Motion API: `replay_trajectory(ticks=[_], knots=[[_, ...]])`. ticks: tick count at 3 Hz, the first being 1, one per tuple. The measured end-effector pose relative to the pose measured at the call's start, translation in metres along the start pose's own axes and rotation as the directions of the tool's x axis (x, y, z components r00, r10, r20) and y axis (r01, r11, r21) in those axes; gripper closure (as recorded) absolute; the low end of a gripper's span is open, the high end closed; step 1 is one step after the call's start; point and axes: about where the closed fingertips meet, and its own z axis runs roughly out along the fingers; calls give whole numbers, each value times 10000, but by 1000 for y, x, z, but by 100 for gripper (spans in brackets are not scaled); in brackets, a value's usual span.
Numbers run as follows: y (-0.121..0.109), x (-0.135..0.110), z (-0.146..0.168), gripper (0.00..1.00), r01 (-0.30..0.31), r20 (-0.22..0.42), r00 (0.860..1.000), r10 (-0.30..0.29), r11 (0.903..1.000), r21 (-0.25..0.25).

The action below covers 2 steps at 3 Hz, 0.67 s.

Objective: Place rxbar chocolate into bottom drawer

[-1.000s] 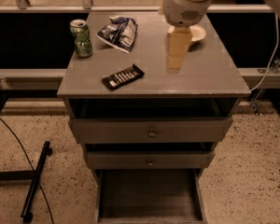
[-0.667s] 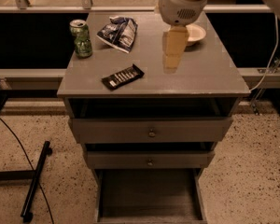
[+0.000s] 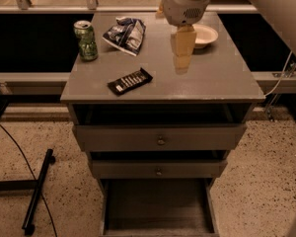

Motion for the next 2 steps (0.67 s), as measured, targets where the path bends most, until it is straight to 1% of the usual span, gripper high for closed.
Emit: replay_trajectory(ticks=[1, 2], knots=[[-13, -1, 32, 0, 1625, 124, 9867, -1620, 9841, -717], [-18, -6, 67, 0, 2995, 288, 9540, -2984, 9446, -1341]])
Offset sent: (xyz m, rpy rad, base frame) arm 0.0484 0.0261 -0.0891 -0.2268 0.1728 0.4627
